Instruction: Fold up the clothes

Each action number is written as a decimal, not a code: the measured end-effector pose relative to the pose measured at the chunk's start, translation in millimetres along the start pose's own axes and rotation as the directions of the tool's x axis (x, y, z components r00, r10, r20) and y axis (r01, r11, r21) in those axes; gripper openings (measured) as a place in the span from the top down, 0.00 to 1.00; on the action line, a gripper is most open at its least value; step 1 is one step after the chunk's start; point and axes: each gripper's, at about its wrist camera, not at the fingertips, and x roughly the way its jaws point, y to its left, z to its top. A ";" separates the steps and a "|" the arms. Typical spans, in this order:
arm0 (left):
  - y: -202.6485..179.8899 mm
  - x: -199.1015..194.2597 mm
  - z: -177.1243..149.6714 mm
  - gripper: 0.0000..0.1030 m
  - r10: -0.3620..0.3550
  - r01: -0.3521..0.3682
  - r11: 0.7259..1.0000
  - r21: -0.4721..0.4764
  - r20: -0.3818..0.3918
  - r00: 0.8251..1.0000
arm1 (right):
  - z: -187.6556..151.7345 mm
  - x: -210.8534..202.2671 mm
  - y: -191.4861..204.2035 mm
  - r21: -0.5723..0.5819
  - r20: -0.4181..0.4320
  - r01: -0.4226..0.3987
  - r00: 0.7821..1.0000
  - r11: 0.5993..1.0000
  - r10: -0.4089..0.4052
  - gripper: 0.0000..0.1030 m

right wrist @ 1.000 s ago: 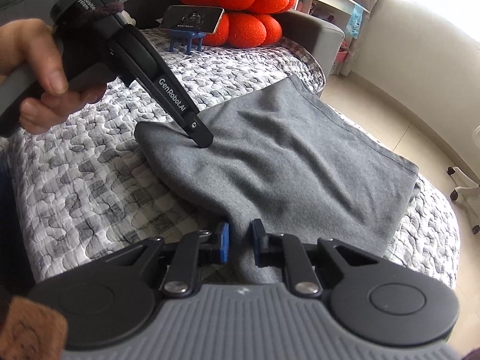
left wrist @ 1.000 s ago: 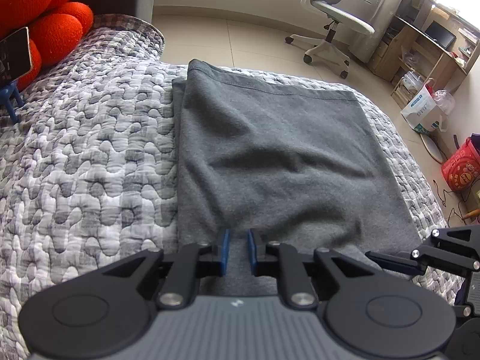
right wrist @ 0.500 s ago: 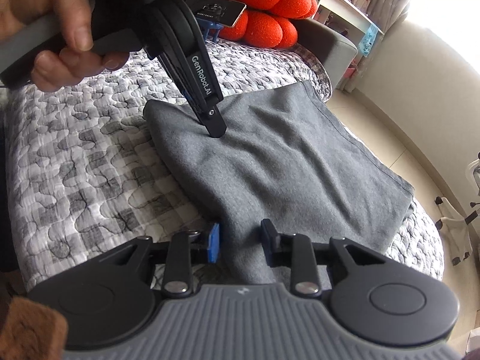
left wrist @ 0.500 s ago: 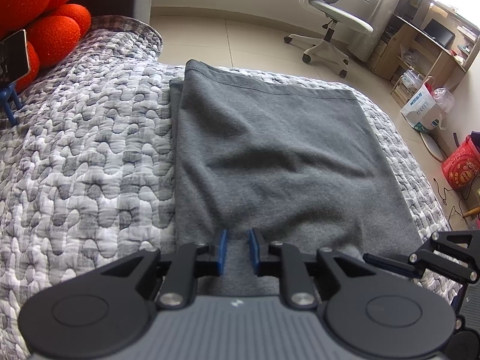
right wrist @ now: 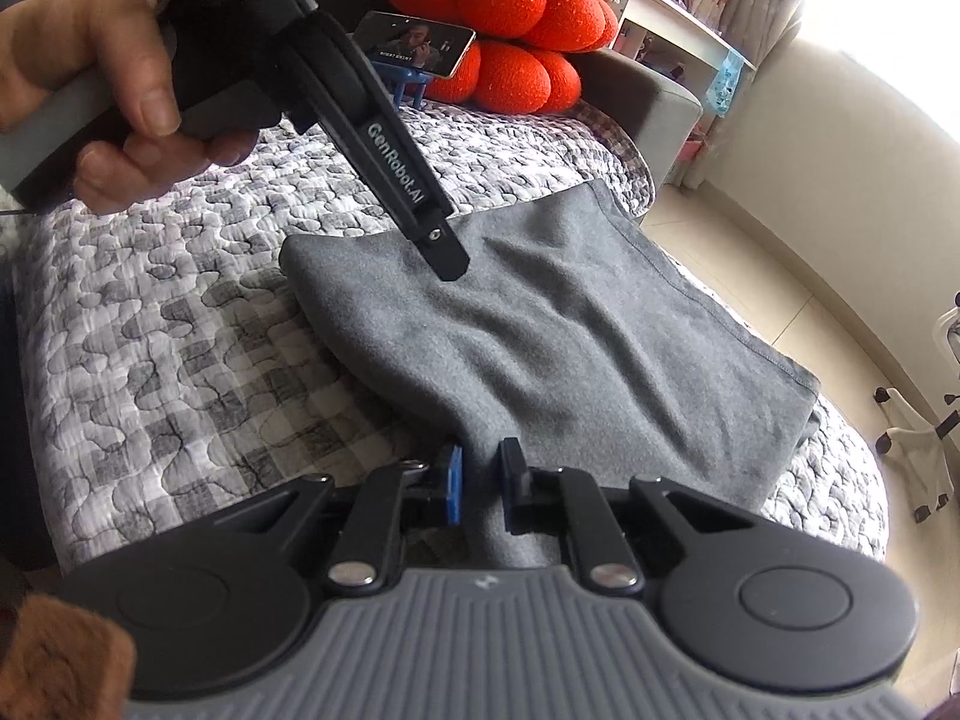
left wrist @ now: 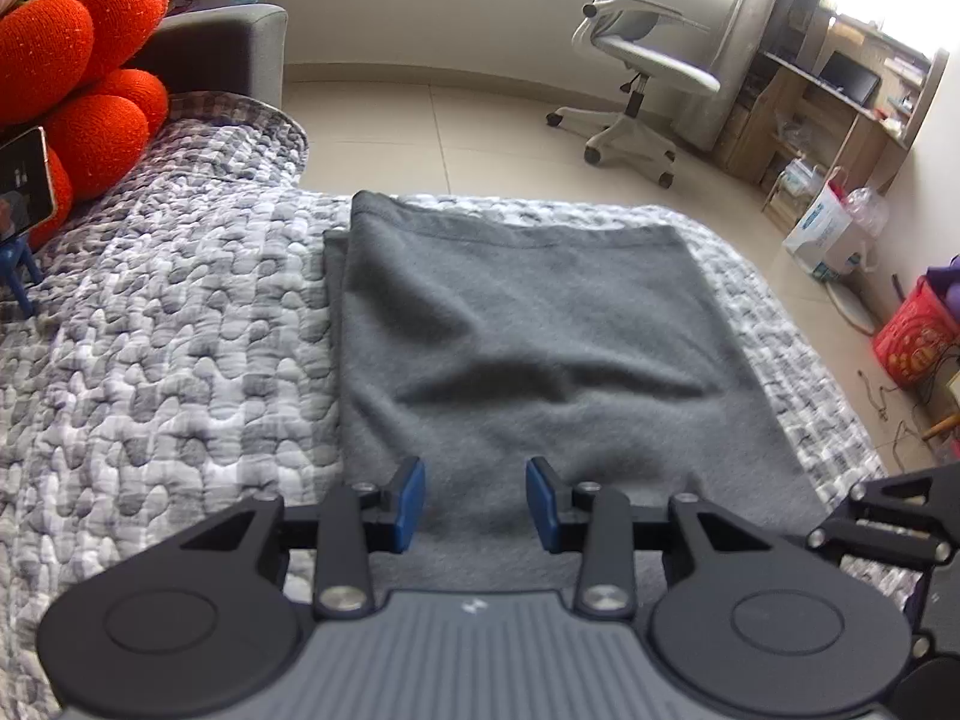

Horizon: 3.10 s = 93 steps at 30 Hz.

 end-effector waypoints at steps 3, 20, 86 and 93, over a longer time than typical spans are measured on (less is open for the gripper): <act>-10.1 5.1 12.3 0.63 -0.027 0.026 1.000 0.013 0.029 0.999 | 0.2 1.1 0.2 -0.002 -0.003 -0.001 1.000 1.000 0.001 0.88; -18.1 88.0 42.3 0.63 -0.238 0.215 0.951 -0.221 -0.085 0.968 | -2.3 7.0 -1.1 -0.006 -0.025 -0.028 0.999 1.000 0.028 0.87; 50.6 59.8 32.6 0.98 -0.087 0.064 0.966 -0.251 -0.080 0.993 | -15.6 39.4 -133.0 0.674 -0.047 0.057 0.998 0.736 -0.034 0.98; 47.4 58.0 34.6 0.98 -0.056 0.037 0.971 -0.235 -0.073 0.996 | -19.7 41.2 -136.5 0.672 -0.080 0.087 0.996 0.735 -0.045 0.98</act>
